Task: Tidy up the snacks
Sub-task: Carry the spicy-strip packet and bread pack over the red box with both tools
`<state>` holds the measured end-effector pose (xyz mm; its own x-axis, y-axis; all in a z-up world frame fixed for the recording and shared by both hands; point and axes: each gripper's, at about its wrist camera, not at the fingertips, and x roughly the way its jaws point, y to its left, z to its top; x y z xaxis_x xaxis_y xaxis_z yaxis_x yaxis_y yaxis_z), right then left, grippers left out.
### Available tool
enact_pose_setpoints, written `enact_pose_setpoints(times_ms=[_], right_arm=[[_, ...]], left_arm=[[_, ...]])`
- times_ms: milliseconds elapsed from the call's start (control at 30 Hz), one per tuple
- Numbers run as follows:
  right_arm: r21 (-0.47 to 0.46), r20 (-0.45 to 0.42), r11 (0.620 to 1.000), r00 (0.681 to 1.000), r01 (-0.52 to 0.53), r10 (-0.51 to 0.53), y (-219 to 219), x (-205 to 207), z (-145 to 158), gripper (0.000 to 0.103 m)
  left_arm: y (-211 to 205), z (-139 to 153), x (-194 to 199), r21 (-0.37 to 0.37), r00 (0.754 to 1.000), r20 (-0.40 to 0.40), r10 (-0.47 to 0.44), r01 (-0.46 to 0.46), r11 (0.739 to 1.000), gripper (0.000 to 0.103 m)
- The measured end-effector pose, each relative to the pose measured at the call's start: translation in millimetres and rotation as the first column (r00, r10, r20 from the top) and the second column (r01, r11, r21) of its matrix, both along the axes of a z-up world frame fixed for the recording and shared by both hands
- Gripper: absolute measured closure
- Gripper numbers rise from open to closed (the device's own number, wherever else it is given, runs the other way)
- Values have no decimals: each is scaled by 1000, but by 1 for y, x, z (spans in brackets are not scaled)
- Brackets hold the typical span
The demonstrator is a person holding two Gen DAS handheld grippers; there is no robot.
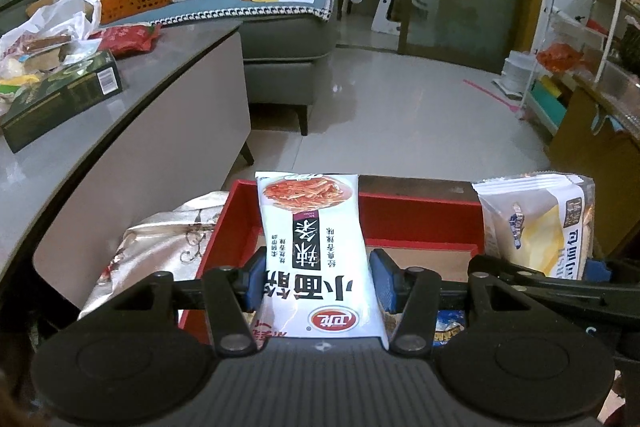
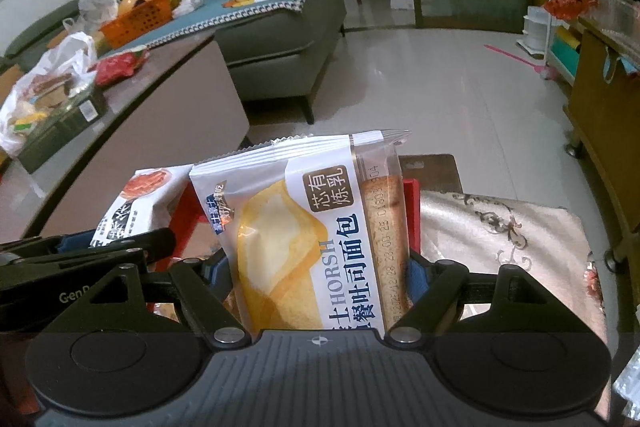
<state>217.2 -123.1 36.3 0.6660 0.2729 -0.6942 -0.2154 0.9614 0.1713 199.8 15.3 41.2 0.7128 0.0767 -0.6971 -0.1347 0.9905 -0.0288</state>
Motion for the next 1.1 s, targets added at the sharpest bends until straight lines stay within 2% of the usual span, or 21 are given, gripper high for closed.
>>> enact_pose_setpoints(times_ms=[567, 1100], right_arm=[[-35, -52, 999, 999, -17, 16, 8, 27, -29, 19], [-76, -100, 996, 994, -39, 31, 18, 37, -50, 19]], left_arm=[[-2, -35, 26, 31, 997, -73, 38, -36, 999, 58], [3, -60, 36, 50, 987, -149, 60, -53, 997, 57]])
